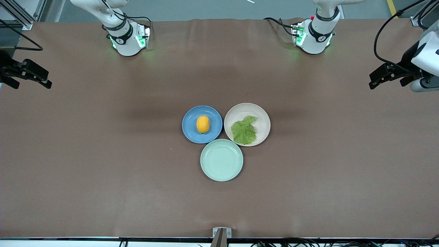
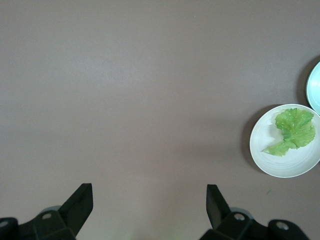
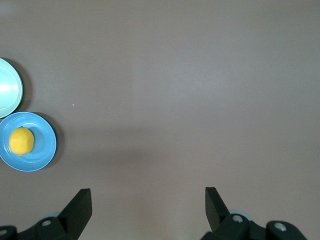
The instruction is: Pick lemon and lettuce from plates
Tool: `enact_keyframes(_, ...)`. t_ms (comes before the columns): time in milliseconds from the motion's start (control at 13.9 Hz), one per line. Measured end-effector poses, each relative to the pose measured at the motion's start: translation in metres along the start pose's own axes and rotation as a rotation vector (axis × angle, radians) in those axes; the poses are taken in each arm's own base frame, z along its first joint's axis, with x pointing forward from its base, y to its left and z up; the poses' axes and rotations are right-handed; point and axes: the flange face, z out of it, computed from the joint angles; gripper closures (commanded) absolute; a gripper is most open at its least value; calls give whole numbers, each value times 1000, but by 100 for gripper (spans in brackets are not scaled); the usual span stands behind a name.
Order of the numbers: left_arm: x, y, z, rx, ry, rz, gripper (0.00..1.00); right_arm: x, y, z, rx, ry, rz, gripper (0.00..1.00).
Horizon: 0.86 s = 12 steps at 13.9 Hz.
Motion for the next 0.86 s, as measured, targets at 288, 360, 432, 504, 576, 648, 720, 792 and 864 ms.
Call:
enact_keyframes(288, 0, 1, -1, 0, 2, 2, 0, 0, 0, 0, 0, 1, 0, 0)
enact_keyframes(360, 0, 1, -2, 0, 4, 1, 0, 0, 0, 0, 0, 1, -1, 0)
enact_keyframes(432, 1, 1, -3, -1, 6, 1, 0, 0, 0, 0, 0, 1, -1, 0)
enact_keyframes(504, 3, 1, -1, -1, 3, 2, 0, 0, 0, -1, 0, 1, -1, 0)
enact_keyframes(576, 5, 2, 4, -1, -6, 4, 0, 0, -1, -1, 0, 2, -2, 0)
enact_keyframes(648, 8, 6, 11, -1, -19, 5, 0, 0, -1, -1, 0, 2, -2, 0)
enact_keyframes(720, 12, 13, 21, 1, -37, -7, 0, 0, -2, -1, 0, 2, -4, 0)
enact_keyframes(792, 15, 25, 33, 3, -59, -33, 0, 0, -4, -1, 1, 2, -7, 0)
enact_keyframes(864, 18, 41, 46, 7, -80, -72, 0, 0, -8, 0, 4, 1, -15, 0)
